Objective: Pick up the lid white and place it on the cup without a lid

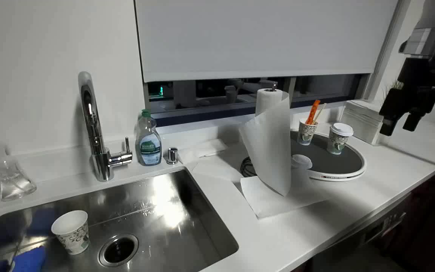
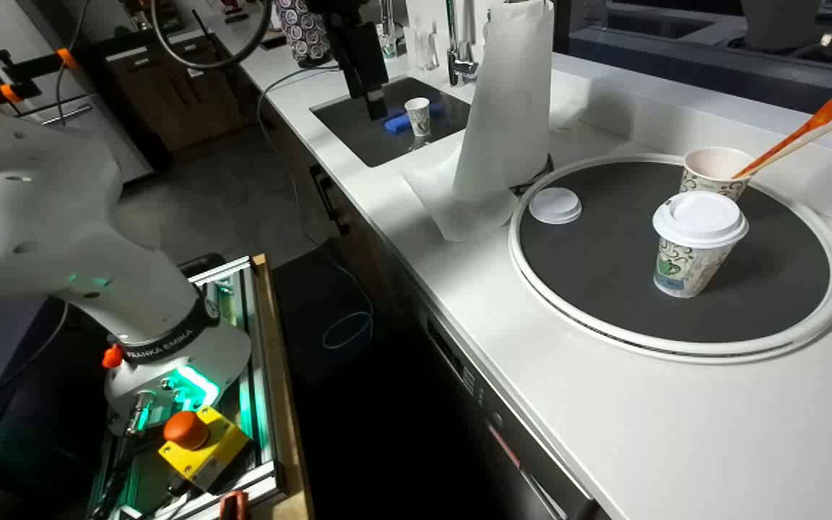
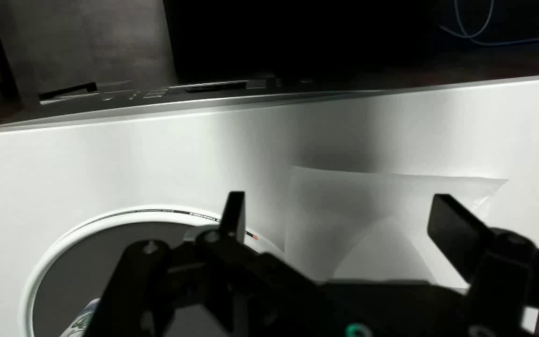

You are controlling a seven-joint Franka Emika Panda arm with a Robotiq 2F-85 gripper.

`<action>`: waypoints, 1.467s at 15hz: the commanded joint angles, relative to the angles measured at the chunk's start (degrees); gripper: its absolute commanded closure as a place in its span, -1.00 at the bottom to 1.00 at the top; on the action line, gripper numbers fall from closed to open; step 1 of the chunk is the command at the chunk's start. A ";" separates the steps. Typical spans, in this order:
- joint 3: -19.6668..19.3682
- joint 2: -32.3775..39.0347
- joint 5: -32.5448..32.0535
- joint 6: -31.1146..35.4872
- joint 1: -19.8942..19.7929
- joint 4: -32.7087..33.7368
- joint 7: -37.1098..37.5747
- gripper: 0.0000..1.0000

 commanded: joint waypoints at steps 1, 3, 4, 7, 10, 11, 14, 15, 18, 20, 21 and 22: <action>-0.08 0.02 -0.04 -0.15 0.12 0.12 0.06 -1.00; -0.08 0.02 -0.04 -0.15 0.12 0.12 0.06 -1.00; -0.08 0.02 -0.04 -0.15 0.12 0.12 0.06 -1.00; -0.08 0.02 -0.04 -0.15 0.12 0.12 0.06 -1.00; -0.08 0.02 -0.04 -0.15 0.12 0.12 0.06 -1.00; -0.08 0.02 -0.04 -0.15 0.12 0.12 0.06 -1.00; -0.08 0.02 -0.04 -0.15 0.12 0.12 0.06 -1.00; -0.08 0.02 -0.04 -0.15 0.12 0.12 0.06 -1.00; 1.12 2.83 -0.32 0.43 -1.09 1.23 4.62 -1.00; 1.35 5.49 -0.46 0.70 -1.39 1.50 6.68 -1.00; 1.42 7.40 -0.36 1.12 -1.53 1.61 7.77 -1.00; 1.60 9.63 -0.44 2.00 -1.81 1.84 9.24 -1.00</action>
